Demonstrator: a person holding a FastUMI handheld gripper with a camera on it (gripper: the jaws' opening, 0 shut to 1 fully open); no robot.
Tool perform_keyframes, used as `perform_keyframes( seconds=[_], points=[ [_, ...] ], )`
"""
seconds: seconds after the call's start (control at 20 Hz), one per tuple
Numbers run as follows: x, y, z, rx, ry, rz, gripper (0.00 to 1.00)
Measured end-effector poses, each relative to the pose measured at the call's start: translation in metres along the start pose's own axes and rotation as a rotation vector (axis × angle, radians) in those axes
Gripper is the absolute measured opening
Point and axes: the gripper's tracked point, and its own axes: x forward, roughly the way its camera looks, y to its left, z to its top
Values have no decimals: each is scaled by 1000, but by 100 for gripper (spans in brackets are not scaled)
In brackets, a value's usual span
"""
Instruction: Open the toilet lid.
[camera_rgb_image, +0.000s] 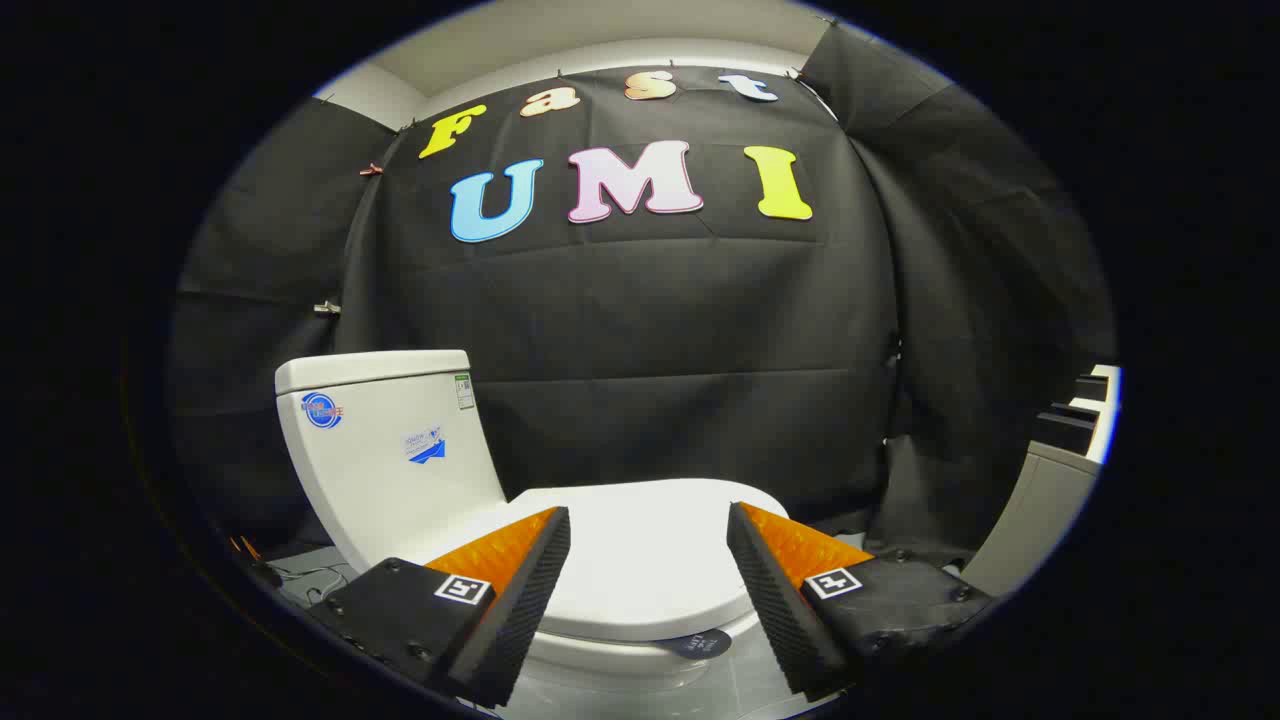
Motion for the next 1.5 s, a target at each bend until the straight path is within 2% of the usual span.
perform_keyframes(
  seconds=[1.5],
  points=[
    [1, -3, 5, -13, -18, -13, 98]
  ],
)
